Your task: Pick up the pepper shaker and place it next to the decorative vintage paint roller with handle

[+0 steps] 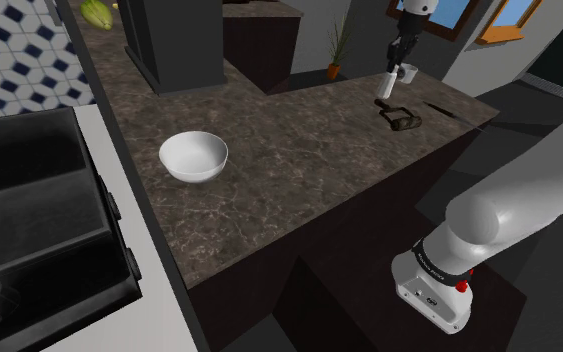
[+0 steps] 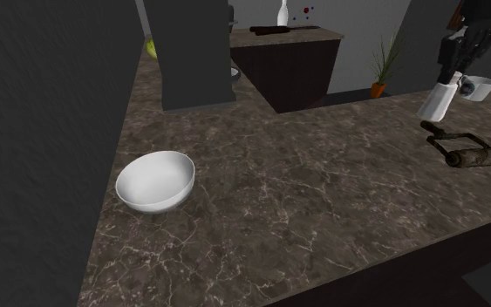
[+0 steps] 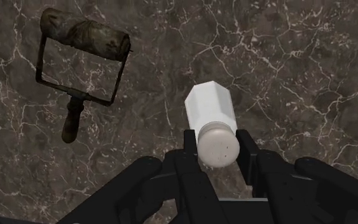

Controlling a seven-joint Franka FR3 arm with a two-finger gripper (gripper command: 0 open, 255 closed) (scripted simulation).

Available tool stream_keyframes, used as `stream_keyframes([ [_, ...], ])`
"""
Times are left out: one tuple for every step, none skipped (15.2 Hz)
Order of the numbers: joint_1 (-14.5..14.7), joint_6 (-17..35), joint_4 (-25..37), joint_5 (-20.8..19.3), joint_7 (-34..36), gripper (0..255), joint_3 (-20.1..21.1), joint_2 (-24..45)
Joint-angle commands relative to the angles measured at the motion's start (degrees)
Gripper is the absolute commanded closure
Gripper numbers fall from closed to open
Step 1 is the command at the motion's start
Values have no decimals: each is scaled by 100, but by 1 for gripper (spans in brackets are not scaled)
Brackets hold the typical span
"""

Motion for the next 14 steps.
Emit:
stream_keyframes([
  [-132,3,153,25,-298,255,-150,129],
  [-197,4,240,45,-439,255,-221,205],
  [-263,2,335,67,-580,255,-290,288],
  [-330,-2,437,94,-722,255,-358,376],
  [-399,-8,546,125,-864,255,-425,470],
  [-469,-17,663,159,-1006,255,-490,570],
  [-541,-29,788,197,-1149,255,-553,676],
  [-615,-44,921,240,-1291,255,-614,788],
  [-691,-63,1063,286,-1433,255,-672,906],
  [-771,-86,1214,336,-1575,255,-727,1030],
  [-854,-113,1375,390,-1716,255,-780,1160],
  [-940,-145,1545,448,-1856,255,-830,1297],
  [-1029,-182,1726,510,-1995,255,-877,1441],
  [-1124,-225,1919,575,-2132,255,-919,1591],
])
